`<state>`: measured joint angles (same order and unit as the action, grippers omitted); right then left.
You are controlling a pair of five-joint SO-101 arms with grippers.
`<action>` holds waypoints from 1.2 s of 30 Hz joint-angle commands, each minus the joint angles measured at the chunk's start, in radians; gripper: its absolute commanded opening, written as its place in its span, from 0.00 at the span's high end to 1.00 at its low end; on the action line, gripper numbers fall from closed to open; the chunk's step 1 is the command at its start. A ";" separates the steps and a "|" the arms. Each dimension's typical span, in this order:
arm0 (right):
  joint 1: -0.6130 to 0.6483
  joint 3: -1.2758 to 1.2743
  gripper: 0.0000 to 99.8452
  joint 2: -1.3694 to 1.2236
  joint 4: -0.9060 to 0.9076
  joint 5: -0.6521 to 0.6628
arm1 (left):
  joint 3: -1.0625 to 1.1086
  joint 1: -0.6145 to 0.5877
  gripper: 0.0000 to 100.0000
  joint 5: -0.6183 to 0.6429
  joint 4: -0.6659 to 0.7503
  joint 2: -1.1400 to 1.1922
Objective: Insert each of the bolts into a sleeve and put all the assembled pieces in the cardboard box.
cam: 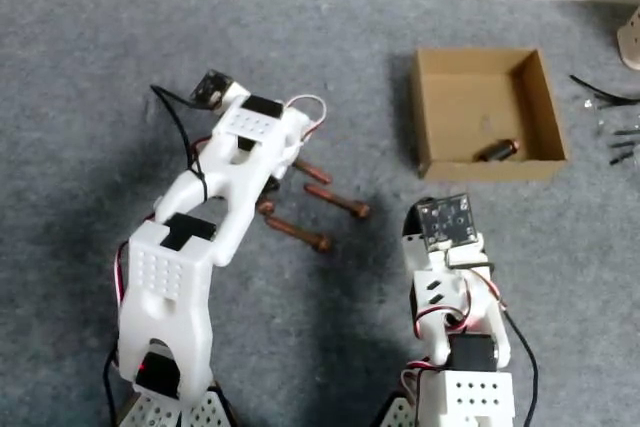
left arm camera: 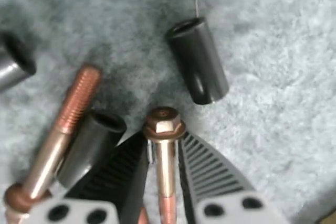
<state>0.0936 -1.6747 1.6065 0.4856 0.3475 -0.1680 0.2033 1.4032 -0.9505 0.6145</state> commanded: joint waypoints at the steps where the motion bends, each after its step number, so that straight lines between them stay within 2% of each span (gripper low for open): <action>1: -0.015 -0.117 1.00 0.016 -0.001 0.014 | -0.012 -0.016 1.00 -0.034 -0.018 -0.004; 7: -0.015 -0.120 1.00 0.016 0.001 0.014 | -0.018 -0.021 1.00 -0.061 -0.018 -0.012; 10: -0.015 -0.120 1.00 0.016 0.001 0.014 | -0.010 -0.019 1.00 -0.120 -0.020 -0.051; 26: -0.015 -0.120 1.00 0.016 0.001 0.014 | 0.001 -0.025 1.00 -0.308 -0.261 -0.369; 36: -0.015 -0.120 1.00 0.016 0.001 0.014 | 0.001 -0.019 1.00 -0.491 -0.402 -0.509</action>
<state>0.0936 -1.6747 1.6065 0.4856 0.3475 -0.1603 0.1926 0.9475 -1.3142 0.2018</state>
